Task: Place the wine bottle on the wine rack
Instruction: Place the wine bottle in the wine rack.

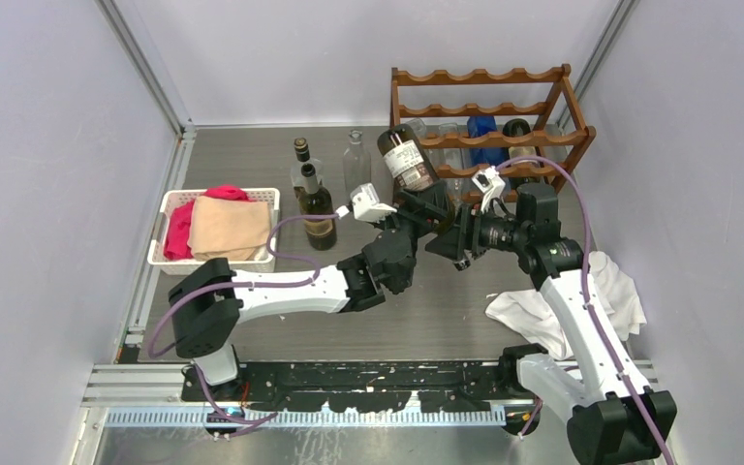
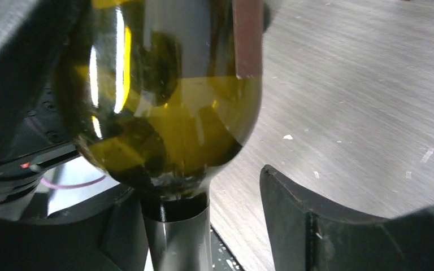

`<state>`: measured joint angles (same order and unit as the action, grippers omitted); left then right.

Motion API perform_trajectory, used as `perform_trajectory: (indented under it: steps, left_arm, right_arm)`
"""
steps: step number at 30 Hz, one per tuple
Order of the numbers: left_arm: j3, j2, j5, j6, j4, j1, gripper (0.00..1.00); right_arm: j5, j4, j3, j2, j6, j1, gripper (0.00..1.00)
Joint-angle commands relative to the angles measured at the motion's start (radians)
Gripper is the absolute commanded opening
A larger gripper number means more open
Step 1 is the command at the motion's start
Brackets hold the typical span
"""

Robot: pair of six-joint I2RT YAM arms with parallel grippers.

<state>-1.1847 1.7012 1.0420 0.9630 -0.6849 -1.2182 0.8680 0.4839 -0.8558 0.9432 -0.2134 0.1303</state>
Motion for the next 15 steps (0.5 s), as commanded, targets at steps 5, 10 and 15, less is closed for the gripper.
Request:
perform_trajectory:
  steps: [5, 10, 15]
  left_arm:
    - [-0.091, 0.007, 0.084, -0.012, -0.148, -0.003, 0.00]
    - [-0.076, 0.000, 0.098, -0.006, -0.159, -0.004, 0.00]
    - [-0.046, -0.012, 0.084, -0.001, -0.180, 0.002, 0.14]
  right_arm:
    - [-0.149, -0.066, -0.084, 0.012, -0.010, 0.007, 0.55]
    - [-0.109, -0.054, -0.093, 0.027, -0.007, 0.009, 0.16]
    - [-0.014, 0.023, -0.113, 0.033, 0.078, -0.011, 0.01]
